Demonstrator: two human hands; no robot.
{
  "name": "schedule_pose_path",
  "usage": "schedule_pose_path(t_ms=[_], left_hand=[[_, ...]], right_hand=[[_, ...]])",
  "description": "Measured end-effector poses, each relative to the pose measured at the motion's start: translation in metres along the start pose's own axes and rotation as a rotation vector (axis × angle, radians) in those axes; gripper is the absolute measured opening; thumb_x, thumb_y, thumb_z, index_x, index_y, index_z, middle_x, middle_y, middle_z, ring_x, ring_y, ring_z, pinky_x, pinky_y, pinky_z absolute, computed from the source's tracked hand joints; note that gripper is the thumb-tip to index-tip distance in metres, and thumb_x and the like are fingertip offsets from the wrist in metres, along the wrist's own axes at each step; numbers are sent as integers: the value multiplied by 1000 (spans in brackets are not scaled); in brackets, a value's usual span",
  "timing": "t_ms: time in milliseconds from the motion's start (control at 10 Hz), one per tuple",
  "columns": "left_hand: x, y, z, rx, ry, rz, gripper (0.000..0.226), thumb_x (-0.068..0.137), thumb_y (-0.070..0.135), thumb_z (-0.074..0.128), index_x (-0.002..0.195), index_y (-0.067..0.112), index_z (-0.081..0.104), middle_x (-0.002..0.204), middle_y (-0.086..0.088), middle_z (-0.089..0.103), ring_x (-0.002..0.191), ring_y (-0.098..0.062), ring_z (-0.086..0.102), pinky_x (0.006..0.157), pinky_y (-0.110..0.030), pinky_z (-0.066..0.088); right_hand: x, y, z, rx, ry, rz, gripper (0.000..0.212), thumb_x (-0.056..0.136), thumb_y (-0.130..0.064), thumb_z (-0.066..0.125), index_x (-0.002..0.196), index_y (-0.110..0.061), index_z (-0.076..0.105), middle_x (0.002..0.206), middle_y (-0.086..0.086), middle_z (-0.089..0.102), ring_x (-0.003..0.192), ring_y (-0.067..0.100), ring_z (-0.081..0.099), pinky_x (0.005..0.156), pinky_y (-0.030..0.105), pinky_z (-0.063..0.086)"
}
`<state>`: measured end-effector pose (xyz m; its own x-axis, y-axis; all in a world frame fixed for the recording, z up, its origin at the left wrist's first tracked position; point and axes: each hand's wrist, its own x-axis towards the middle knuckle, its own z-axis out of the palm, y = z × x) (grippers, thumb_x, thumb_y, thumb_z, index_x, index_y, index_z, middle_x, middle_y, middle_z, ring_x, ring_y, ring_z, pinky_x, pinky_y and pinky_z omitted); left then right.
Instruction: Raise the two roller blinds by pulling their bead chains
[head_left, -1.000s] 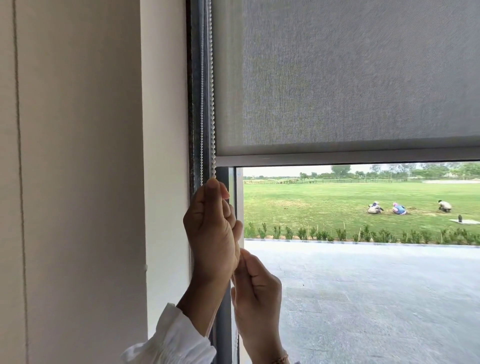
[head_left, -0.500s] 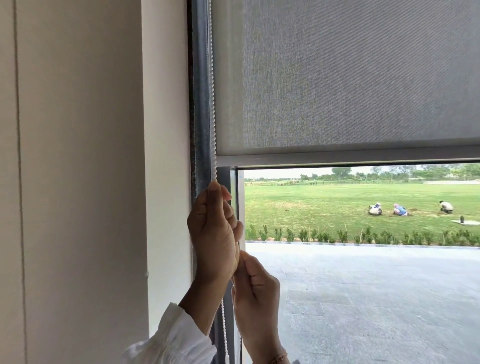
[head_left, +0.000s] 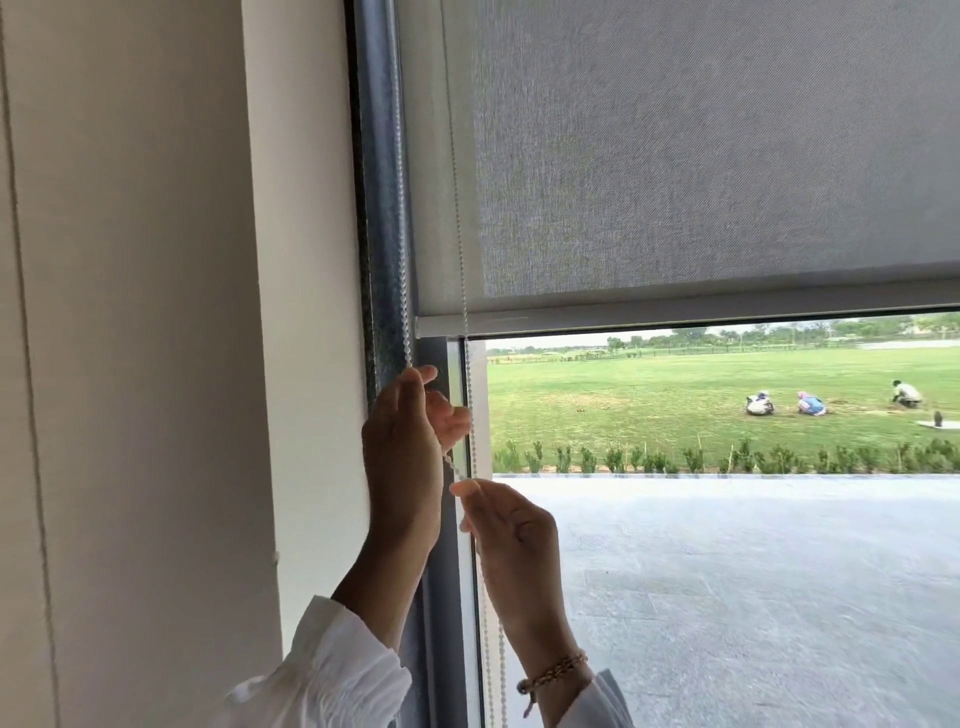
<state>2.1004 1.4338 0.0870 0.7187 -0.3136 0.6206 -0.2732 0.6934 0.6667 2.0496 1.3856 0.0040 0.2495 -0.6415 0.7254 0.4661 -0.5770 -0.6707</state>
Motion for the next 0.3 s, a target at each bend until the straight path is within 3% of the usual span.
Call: schedule_pose_path(t_ms=[100,200,300], left_hand=[[-10,-5,13,473,82,105,55,92,40,39,139,12,30,145,-14,37,134,-26,35,113,-43,27],[-46,-8,37,717,141,473,61,88,36,44,139,7,28,151,-17,24,139,-29,21,113,-41,19],[-83,-11,70,689,70,738,41,89,23,47,125,3,46,134,-17,46,127,-24,39,107,-32,30]], right_hand=[[10,-8,-17,-104,-51,16,14,86,-25,61,93,-22,72,82,-16,71,78,-2,64,72,20,50],[12,-25,-50,-198,-79,12,23,86,-22,58,107,-20,68,110,-5,70,100,7,63,82,24,52],[11,-43,-101,-239,-48,-21,22,87,-21,57,104,-18,70,108,-3,71,96,4,62,77,13,47]])
